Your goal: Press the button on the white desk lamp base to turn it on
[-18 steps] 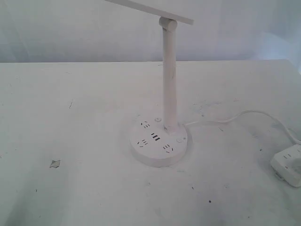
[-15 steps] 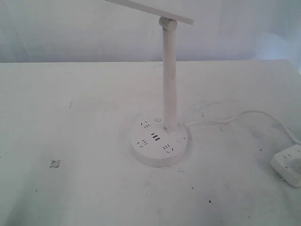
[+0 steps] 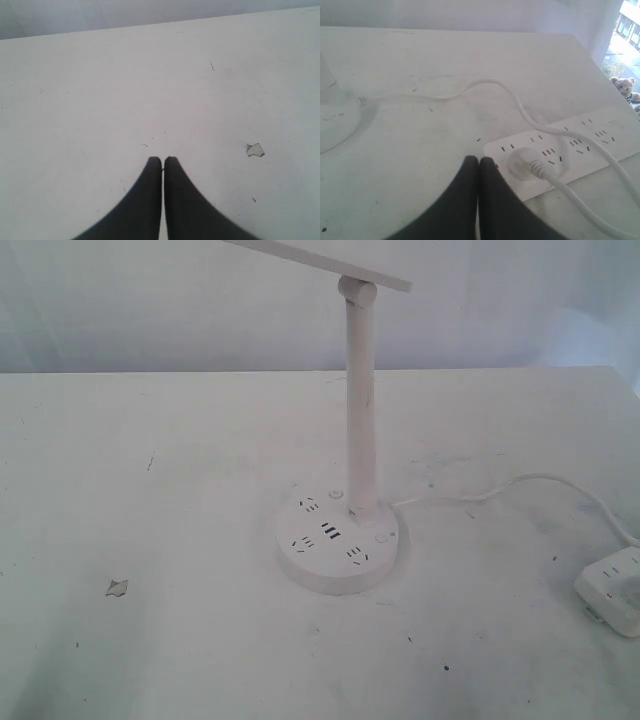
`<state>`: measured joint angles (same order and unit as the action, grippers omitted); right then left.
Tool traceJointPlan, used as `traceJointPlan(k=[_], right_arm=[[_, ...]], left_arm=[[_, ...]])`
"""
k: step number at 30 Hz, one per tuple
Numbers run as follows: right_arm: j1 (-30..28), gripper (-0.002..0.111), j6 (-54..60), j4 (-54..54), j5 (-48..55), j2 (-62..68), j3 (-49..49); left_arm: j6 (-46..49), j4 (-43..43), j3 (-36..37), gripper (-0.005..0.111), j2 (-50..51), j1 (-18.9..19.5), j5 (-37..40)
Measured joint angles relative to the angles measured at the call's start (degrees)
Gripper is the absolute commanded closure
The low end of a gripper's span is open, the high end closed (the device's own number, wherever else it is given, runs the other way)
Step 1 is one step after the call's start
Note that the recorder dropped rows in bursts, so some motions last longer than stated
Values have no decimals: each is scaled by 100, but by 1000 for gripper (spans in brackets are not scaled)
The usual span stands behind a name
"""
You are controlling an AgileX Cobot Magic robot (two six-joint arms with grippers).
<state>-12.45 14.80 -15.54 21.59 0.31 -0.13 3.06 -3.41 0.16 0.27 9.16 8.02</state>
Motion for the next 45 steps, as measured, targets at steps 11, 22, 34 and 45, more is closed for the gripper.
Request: traceJointPlan(k=[11,22,34,45], right_arm=[[0,108,123,45,-1589,0,0],[0,108,-2797,-737,-3901,0,0],[0,108,-4395,-786,-4623,0,0],[0,108,-5734,2273,-4678,84,-446]], left_arm=[[0,0,0,106,0,0,0],[0,0,0,106,0,0,0],[0,0,0,106,0,0,0],[0,0,0,106,0,0,0]])
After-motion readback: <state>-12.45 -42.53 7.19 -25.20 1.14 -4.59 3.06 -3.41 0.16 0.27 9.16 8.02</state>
